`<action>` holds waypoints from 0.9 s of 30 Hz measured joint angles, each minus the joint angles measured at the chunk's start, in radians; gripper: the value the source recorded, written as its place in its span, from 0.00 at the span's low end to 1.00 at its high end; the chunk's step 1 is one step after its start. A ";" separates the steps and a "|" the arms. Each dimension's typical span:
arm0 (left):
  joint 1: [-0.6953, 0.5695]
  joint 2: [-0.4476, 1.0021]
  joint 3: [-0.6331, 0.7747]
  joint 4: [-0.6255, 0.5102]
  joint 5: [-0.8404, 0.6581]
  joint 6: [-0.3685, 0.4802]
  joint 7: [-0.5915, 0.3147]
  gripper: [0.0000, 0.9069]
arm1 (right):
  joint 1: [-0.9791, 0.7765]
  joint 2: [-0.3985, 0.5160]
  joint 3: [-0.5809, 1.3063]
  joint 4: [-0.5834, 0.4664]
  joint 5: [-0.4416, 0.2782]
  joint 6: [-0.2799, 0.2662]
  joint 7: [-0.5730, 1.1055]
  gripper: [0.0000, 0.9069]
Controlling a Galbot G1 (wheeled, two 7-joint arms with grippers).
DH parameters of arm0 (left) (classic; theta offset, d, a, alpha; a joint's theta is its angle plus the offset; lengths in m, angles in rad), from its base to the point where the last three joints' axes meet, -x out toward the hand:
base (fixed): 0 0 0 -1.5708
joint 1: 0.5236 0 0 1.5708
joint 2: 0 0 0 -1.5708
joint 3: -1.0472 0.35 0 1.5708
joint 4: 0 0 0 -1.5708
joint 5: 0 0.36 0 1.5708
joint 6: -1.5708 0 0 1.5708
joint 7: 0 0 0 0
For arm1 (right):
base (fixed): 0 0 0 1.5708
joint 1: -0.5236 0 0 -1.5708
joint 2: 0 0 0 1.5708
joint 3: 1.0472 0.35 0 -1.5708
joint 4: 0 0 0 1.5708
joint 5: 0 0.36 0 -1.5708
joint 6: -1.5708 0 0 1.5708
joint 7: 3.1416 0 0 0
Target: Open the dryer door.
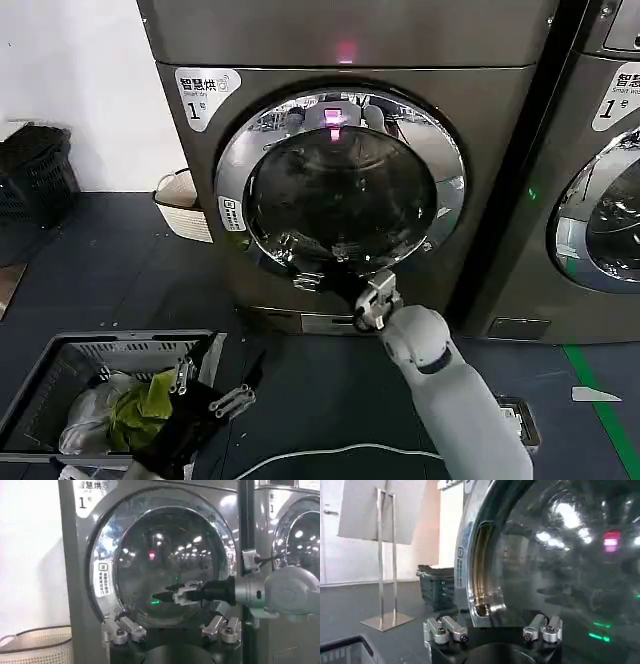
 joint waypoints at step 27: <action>0.007 -0.014 0.017 0.004 0.018 -0.010 -0.012 1.00 | 0.133 0.130 -0.103 -0.173 -0.034 0.046 0.049 1.00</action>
